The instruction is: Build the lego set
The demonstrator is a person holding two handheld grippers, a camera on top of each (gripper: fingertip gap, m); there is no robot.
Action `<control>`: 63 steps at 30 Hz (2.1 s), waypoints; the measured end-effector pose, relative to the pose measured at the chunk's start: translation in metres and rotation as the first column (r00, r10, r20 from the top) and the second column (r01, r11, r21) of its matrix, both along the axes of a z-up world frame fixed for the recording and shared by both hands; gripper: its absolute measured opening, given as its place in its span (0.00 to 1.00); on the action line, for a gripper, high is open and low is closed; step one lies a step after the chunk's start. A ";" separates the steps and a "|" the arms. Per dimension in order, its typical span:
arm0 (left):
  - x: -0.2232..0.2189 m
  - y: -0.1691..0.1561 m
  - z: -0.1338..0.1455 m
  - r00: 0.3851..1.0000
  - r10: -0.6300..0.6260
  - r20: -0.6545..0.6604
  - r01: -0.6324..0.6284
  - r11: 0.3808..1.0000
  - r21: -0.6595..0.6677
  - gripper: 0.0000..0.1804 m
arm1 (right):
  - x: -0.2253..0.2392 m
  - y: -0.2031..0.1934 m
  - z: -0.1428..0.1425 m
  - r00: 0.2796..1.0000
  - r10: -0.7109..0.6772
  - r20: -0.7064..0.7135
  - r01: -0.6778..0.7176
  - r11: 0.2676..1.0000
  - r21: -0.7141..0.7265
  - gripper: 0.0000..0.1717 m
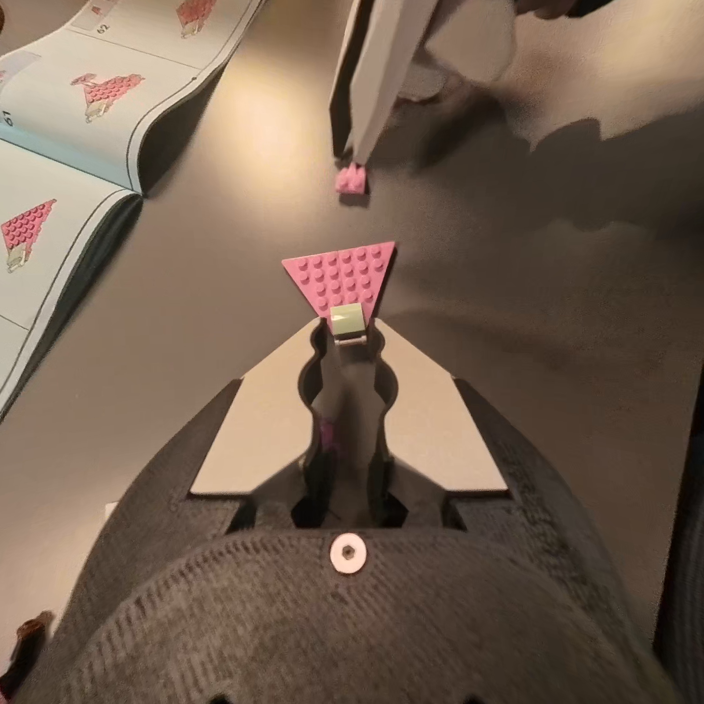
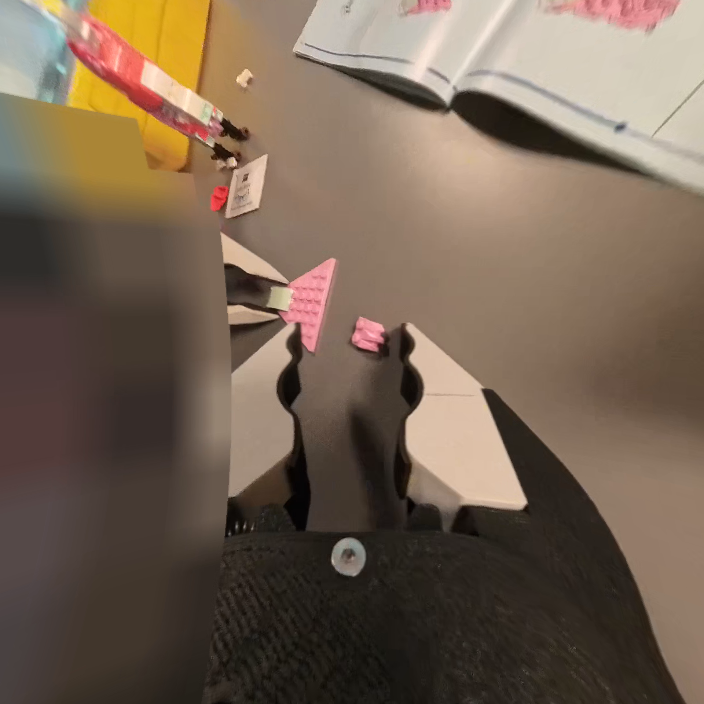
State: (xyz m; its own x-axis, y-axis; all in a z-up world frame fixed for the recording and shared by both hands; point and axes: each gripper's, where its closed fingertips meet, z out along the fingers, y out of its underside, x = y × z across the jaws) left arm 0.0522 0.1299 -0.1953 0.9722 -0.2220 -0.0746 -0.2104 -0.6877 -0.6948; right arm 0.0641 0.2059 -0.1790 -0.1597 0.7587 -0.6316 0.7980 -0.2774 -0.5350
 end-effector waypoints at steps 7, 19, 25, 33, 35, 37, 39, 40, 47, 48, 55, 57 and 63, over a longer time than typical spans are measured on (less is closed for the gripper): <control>-0.005 0.001 0.009 0.985 0.033 0.168 -0.038 0.999 0.030 0.09 | 0.008 -0.048 0.022 0.753 0.524 -0.398 -0.072 0.668 0.741 0.37; -0.001 0.006 0.042 0.969 -0.046 0.242 -0.007 0.977 0.212 0.28 | -0.025 -0.045 0.008 0.702 0.696 -0.152 0.209 0.003 0.978 0.01; -0.011 0.012 0.037 0.792 -0.032 -0.609 0.241 0.934 0.264 0.19 | -0.024 -0.048 0.013 0.720 0.677 -0.153 0.235 -0.029 0.972 0.01; -0.026 0.014 0.026 0.490 -0.038 -0.871 0.271 0.956 0.111 0.05 | -0.016 -0.065 0.014 0.660 0.709 -0.250 0.166 0.187 0.968 0.20; -0.031 0.013 0.026 0.494 -0.030 -0.869 0.268 0.956 0.119 0.05 | -0.010 -0.054 0.018 0.699 0.642 -0.315 0.062 0.385 0.921 0.31; -0.034 0.012 0.030 0.504 -0.013 -0.864 0.279 0.949 0.148 0.05 | -0.004 -0.032 0.017 0.759 0.561 -0.329 -0.038 0.542 0.839 0.29; -0.033 0.012 0.035 0.469 0.000 -0.883 0.317 0.934 0.168 0.05 | 0.000 -0.015 0.010 0.805 0.505 -0.313 -0.127 0.660 0.740 0.28; -0.029 0.012 0.035 0.457 -0.005 -0.890 0.341 0.924 0.170 0.05 | 0.001 -0.011 0.007 0.816 0.489 -0.309 -0.165 0.708 0.687 0.27; -0.017 0.010 0.026 0.404 -0.046 -0.913 0.420 0.897 0.140 0.05 | 0.003 -0.014 -0.013 0.780 0.576 -0.245 -0.375 0.743 0.554 0.24; -0.017 0.010 0.025 0.409 -0.047 -0.911 0.419 0.897 0.142 0.05 | 0.001 -0.013 -0.015 0.774 0.584 -0.247 -0.376 0.737 0.562 0.22; -0.018 0.011 0.027 0.409 -0.035 -0.912 0.416 0.896 0.152 0.05 | 0.001 -0.006 -0.015 0.781 0.575 -0.242 -0.383 0.748 0.542 0.10; -0.019 0.011 0.031 0.401 -0.012 -0.916 0.407 0.898 0.166 0.05 | 0.002 -0.014 -0.006 0.785 0.556 -0.275 -0.390 0.787 0.478 0.10; -0.023 0.012 0.040 0.312 0.043 -0.949 0.411 0.894 0.176 0.04 | -0.001 -0.046 0.039 0.738 0.520 -0.431 -0.368 0.845 0.389 0.10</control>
State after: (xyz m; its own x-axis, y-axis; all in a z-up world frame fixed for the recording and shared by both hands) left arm 0.0292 0.1419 -0.1557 0.1482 -0.1238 -0.9812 -0.9436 -0.3149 -0.1028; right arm 0.0630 0.1595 -0.1404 -0.7542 0.6392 -0.1503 0.3882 0.2494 -0.8872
